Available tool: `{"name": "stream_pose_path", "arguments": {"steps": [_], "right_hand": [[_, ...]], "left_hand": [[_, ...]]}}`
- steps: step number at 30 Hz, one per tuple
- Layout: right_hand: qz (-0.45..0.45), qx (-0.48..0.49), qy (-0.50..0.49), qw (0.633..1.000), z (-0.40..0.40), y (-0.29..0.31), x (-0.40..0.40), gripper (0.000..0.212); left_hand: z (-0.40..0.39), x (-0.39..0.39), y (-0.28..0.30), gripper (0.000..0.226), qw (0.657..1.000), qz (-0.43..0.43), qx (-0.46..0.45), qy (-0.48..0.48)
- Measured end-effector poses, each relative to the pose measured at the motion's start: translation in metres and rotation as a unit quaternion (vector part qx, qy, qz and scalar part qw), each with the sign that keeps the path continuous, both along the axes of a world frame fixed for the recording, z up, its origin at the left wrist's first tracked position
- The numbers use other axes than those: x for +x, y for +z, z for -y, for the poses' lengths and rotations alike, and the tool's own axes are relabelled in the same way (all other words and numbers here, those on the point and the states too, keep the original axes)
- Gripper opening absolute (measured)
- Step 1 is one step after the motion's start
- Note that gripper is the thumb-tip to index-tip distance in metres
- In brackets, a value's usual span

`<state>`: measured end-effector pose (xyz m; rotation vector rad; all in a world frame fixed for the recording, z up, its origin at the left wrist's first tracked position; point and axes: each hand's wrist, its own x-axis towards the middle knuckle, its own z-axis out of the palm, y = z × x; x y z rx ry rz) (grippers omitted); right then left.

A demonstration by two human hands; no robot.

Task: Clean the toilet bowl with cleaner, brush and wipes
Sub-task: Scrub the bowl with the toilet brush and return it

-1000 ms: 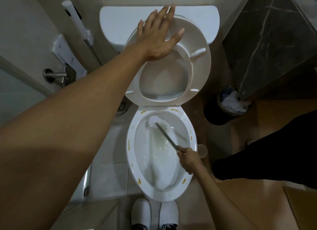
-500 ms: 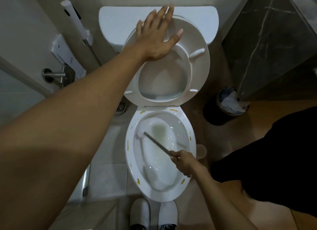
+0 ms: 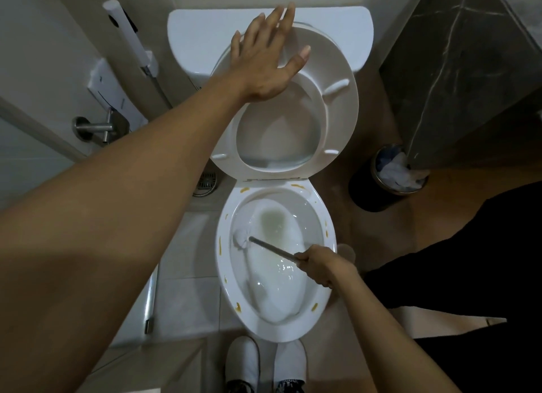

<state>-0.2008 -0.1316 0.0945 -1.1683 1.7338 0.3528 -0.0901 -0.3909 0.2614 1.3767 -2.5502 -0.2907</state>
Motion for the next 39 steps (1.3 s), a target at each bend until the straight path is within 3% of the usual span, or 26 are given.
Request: {"name": "stream_pose_path", "arguments": {"steps": [4,9,17,22,29,39], "right_hand": [[0.039,0.034,-0.043,0.998,-0.01,0.006,-0.017,0.032],[0.092,0.009,-0.136,0.986,-0.025,-0.005,-0.02,0.033],[0.09,-0.04,-0.2,0.975,-0.029,-0.005,-0.02,0.03],[0.069,-0.03,-0.197,0.978,-0.022,0.005,-0.021,0.031],[0.045,-0.039,-0.169,0.984,-0.009,0.035,-0.023,0.048],[0.017,-0.02,-0.125,0.992,0.011,0.058,-0.016,0.04]], "left_hand": [[0.001,-0.001,-0.001,0.071,1.0,-0.004,-0.001,-0.002],[0.0,0.0,0.002,0.071,1.0,-0.006,0.006,-0.003],[-0.001,0.001,0.005,0.07,1.0,-0.003,0.019,-0.001],[-0.003,0.001,0.008,0.07,0.999,0.005,0.031,0.004],[-0.007,0.001,0.019,0.074,0.998,0.042,0.041,0.008],[-0.022,0.046,0.024,0.073,0.998,0.024,0.026,0.057]]}}
